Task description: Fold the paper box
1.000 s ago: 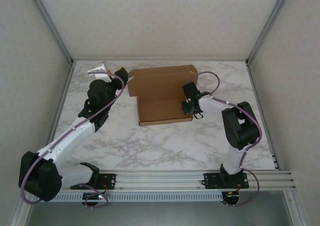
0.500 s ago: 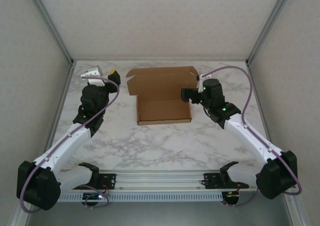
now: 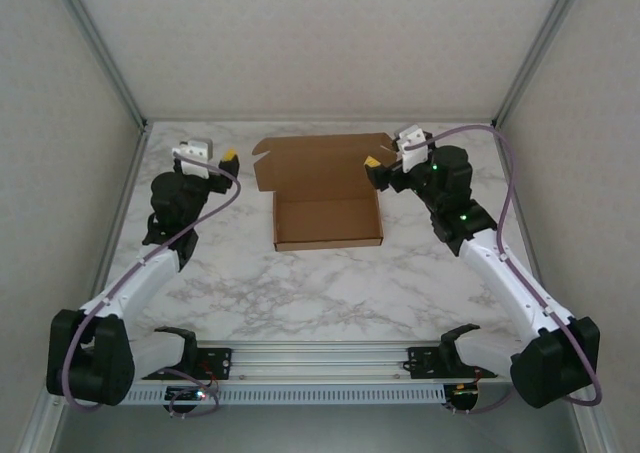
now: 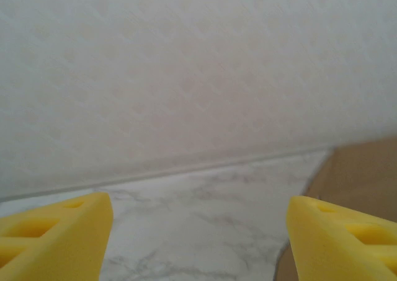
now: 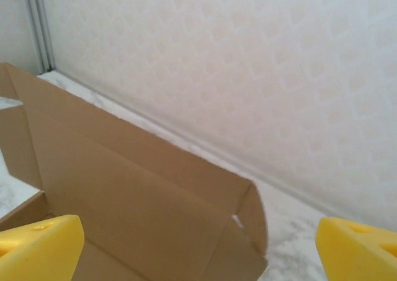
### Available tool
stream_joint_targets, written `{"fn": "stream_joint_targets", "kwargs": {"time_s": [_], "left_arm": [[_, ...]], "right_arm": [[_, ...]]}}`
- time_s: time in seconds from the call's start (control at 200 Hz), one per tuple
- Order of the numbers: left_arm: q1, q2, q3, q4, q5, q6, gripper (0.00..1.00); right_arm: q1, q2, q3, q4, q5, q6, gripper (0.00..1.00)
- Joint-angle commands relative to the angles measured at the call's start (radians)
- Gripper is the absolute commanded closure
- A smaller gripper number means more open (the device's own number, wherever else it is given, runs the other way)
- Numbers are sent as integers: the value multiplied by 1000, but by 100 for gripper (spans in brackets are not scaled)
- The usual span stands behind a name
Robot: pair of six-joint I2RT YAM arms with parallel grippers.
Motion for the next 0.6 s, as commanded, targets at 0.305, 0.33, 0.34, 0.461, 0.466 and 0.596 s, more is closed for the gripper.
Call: {"fn": "stream_joint_targets", "kwargs": {"time_s": [0.305, 0.33, 0.34, 0.461, 0.466, 0.596], "left_arm": [[59, 260, 82, -26, 372, 192, 25], [58, 276, 99, -44, 379, 202, 26], [58, 283, 105, -52, 383, 206, 26], [57, 350, 174, -80, 411, 205, 28], [57, 352, 175, -80, 413, 202, 28], [46, 411, 235, -79, 430, 177, 32]], "right_arm": [[-281, 260, -33, 210, -420, -86, 4], [-283, 279, -18, 203, -423, -87, 4], [-284, 287, -12, 200, -427, -89, 4], [-283, 366, 64, 151, -439, -106, 7], [-283, 370, 67, 149, -441, -106, 7], [-275, 444, 147, 97, -454, -114, 12]]}}
